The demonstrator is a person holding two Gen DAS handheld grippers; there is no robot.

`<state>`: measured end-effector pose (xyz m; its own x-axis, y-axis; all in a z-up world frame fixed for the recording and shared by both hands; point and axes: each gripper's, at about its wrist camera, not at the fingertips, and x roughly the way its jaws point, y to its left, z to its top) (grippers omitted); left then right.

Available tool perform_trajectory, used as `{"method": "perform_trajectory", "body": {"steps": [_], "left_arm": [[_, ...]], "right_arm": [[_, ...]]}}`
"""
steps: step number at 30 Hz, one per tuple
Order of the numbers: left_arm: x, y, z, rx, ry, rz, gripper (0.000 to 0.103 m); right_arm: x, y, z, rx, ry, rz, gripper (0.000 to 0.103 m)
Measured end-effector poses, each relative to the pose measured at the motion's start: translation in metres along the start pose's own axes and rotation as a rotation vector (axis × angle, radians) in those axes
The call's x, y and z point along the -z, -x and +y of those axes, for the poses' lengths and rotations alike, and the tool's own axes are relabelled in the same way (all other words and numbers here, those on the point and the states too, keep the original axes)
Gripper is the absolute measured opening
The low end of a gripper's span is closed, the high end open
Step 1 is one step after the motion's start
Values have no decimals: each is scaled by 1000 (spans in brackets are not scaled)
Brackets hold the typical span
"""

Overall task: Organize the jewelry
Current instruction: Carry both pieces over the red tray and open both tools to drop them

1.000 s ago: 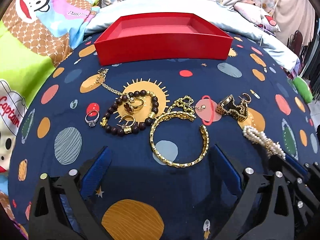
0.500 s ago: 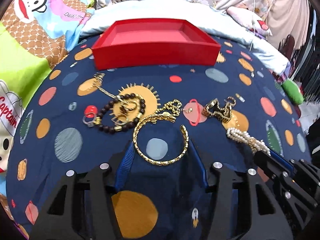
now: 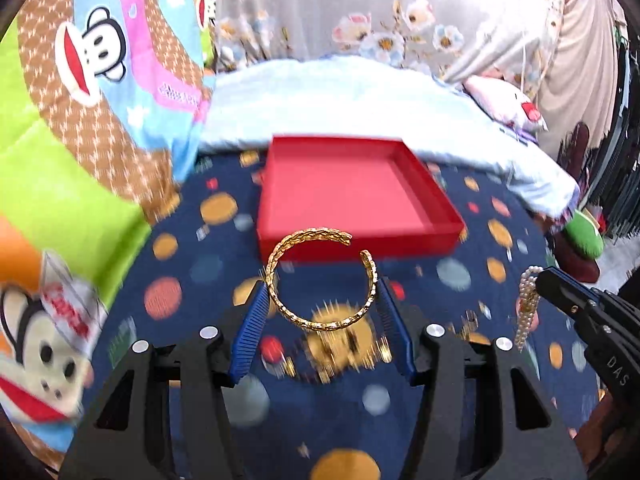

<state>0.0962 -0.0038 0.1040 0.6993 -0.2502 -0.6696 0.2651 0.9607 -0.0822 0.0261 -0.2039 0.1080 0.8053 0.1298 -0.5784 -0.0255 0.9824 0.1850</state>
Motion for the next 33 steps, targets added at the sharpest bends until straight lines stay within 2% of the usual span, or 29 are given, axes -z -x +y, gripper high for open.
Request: {"method": "perform_trajectory", "body": {"steps": [5,12,14,17,22,26,27,29,30,31,32,33], "left_arm": [[-45,-22,10,-45,-19,-39,53],[-104,-93,13,-82,-40,-25,53],[-119,-116,15,-67,-29,-7,53],[-134,-148,15,-67,-25,16,53],[-144,-193,16,-97,-35,57,53],[-146,-221,16,-119,-45,89,54],[-145,-227,16,-124,-42,97,54],[-144,-234,18,-123,-26,99,54],[-145,-234,19,-128,-19,90,55],[-145,-234,19,-135,-15,79,60],[-146,-233,20,-144,-13,70,68],[-146,-229,20,-154,-6,52,72]], "right_arm": [[-47,-31,-2,-15,16,-35,4],[-116,-117,-24,-34,-34,3,4],[-130,-141,-28,-44,-42,19,4],[-145,-180,-37,-56,-60,59,4],[-151,-238,-42,-44,-60,136,4],[-149,-262,-41,-14,-34,165,4],[-148,-265,-41,-10,-29,169,6],[-147,-267,-40,19,-9,155,18],[-147,-265,-39,30,0,142,31],[-147,-263,-40,36,1,129,37],[-147,-258,-40,38,-2,111,37],[-147,-253,-41,34,-7,99,37]]}}
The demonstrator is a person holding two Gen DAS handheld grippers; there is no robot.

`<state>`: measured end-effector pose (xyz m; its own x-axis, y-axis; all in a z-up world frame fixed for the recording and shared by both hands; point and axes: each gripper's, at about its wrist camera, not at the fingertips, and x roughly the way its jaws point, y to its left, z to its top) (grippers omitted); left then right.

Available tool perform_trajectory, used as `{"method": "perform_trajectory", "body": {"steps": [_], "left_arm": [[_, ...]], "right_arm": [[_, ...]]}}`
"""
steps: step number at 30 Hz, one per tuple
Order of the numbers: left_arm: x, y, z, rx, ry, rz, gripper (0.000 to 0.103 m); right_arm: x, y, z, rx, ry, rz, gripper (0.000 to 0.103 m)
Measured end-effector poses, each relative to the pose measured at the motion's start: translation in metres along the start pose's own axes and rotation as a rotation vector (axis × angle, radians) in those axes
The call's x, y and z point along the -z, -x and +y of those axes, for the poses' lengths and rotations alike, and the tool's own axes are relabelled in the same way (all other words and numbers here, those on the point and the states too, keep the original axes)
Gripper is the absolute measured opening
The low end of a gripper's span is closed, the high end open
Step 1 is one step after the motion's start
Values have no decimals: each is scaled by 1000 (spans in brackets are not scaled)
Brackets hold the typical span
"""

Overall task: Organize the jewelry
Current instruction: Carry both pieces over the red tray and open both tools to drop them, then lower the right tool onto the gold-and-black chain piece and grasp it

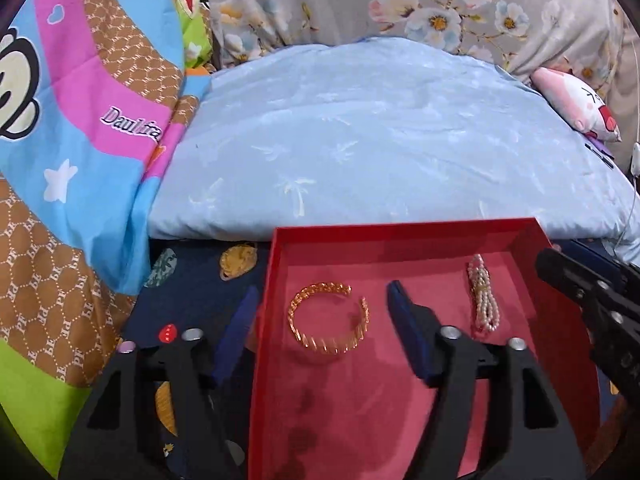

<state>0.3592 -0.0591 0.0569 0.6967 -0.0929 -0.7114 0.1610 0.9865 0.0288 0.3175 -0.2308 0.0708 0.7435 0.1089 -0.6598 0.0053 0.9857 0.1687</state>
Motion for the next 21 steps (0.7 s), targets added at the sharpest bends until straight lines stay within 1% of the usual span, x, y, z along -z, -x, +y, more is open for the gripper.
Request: {"method": "perform_trajectory", "body": {"steps": [2,6,8,11,13,16,21], "left_arm": [[-1,7,3,-3,8,-18,78],[7,36,9,7,13,-52,80],[16,56,11,18,6,-67,84],[36,87,14,14,-3,-87,85],[56,108,17,20,-1,-83,89],[92,138,21,25,7,-72,89],[156,174,24,8,-4,-52,89]], "right_arm": [[2,13,-2,-9,-16,-25,37],[15,48,-2,-43,-34,-69,38],[31,73,-1,-67,-37,-81,38],[58,107,-1,-95,-49,-87,39],[81,132,-1,-113,-62,-87,40],[118,161,-3,-144,-90,-58,44],[187,194,2,-131,-86,12,44]]}}
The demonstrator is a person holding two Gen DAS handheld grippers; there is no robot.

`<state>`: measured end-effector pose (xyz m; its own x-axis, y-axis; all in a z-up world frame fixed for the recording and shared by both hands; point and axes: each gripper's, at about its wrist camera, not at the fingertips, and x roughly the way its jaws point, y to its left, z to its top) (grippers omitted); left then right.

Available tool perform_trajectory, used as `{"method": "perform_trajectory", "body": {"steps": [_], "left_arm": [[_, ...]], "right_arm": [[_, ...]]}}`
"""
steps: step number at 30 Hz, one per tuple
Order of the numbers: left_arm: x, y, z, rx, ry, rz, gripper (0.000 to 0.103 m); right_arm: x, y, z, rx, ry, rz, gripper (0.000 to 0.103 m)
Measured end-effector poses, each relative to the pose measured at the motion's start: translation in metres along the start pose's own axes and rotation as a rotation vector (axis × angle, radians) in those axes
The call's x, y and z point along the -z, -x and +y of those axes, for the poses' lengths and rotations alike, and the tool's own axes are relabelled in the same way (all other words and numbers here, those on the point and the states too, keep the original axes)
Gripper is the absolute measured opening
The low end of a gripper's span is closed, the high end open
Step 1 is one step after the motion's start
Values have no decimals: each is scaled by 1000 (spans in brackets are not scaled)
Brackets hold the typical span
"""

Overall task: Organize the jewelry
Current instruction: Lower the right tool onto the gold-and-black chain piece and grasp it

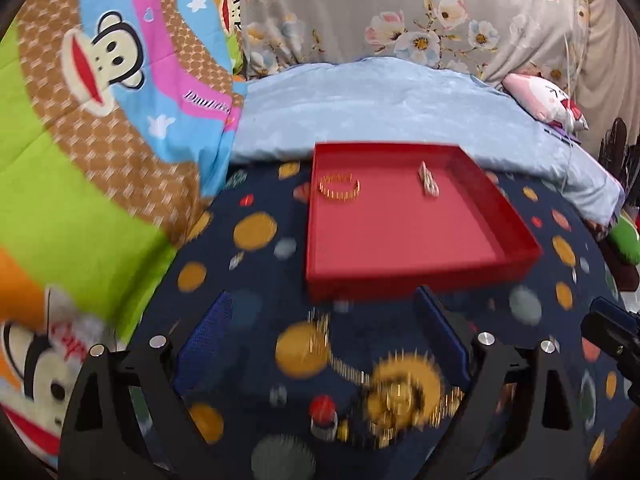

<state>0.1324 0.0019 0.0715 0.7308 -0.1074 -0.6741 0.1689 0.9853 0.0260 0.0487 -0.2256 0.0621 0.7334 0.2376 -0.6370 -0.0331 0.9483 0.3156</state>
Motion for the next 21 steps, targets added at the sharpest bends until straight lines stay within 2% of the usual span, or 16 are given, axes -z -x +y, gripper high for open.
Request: {"method": "perform_trajectory", "body": {"steps": [5,8,12,17,21], "left_arm": [[56,19,-4,16,1,65,89],[81,24,-7,-6,-2,77,89],[96,23,-7,-20,18,82,89],[102,16,-5,-35,32,93,89],[106,14,-1,-32,43,100,89]], "right_arm": [[64,14,6,53,30,72,44],[84,13,4,52,18,103,44],[88,7,3,61,20,105,44],[71,-11,0,79,13,92,44],[62,-27,1,51,-14,98,44]]}}
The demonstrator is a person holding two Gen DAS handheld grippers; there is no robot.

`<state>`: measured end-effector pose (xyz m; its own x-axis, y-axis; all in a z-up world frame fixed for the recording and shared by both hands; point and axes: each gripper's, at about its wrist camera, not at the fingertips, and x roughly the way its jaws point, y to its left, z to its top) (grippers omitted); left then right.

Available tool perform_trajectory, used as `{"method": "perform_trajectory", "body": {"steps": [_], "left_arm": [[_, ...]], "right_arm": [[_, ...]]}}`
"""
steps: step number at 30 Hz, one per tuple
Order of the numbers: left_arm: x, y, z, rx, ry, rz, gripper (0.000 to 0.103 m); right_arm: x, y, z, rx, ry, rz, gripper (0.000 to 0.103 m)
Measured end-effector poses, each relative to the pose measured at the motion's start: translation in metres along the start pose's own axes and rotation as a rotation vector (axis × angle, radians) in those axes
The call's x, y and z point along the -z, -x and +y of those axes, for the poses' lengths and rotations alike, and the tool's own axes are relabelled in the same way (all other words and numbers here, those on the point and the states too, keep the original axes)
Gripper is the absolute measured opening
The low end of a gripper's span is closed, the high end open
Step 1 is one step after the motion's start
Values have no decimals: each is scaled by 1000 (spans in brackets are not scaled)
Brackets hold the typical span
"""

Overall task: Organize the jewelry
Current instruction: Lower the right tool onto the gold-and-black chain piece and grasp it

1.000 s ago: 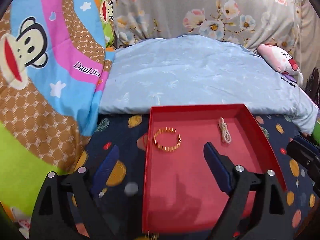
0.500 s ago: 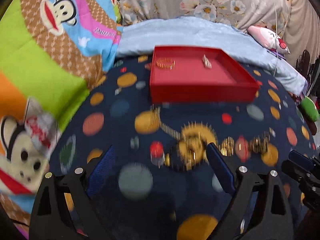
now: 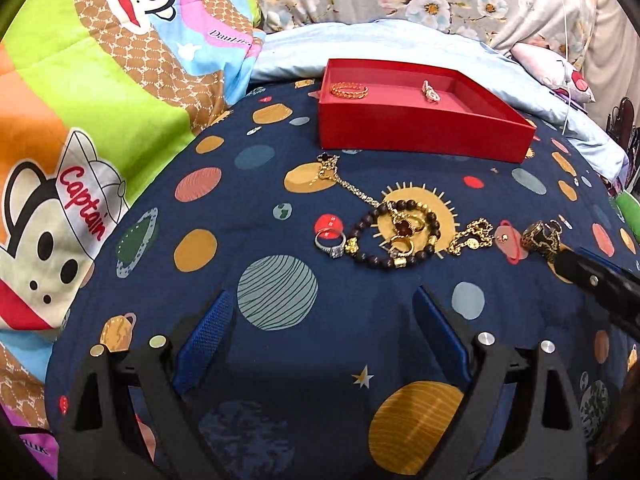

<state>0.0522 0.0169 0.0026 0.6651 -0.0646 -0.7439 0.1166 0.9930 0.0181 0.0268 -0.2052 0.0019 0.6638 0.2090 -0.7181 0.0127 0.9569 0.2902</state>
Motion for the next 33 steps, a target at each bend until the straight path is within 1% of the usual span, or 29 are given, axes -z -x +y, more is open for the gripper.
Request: {"method": "perform_trajectory", "body": {"steps": [7,15,17,18,20,21,27,30,33], "left_arm": [[1,-8,8,31,37,40,89],[2,-11,8,33,38,53,89],[2,-12,8,37,38,57,89],[2,-12,9,39,39,60,89],[1,-14,9,42,41,65,89],[1,-14,10,45,43,65,89],[1,-10,20,60,85,47,89],[-1,-7,27,45,83,37,89],[-8,-7,35,49,87,37,87]], "right_arm": [[-10,-14,3,13,-15,14,44],[-17,-27,6,42,-17,27,43],[-18,-29,8,56,-11,26,39],[-18,-29,9,63,-8,26,32],[-19,-30,9,72,-8,28,23],[-18,-30,8,71,-11,30,17],[-16,-26,5,55,-25,23,13],[-11,-19,3,49,-28,13,13],[-6,-13,1,42,-33,8,13]]}}
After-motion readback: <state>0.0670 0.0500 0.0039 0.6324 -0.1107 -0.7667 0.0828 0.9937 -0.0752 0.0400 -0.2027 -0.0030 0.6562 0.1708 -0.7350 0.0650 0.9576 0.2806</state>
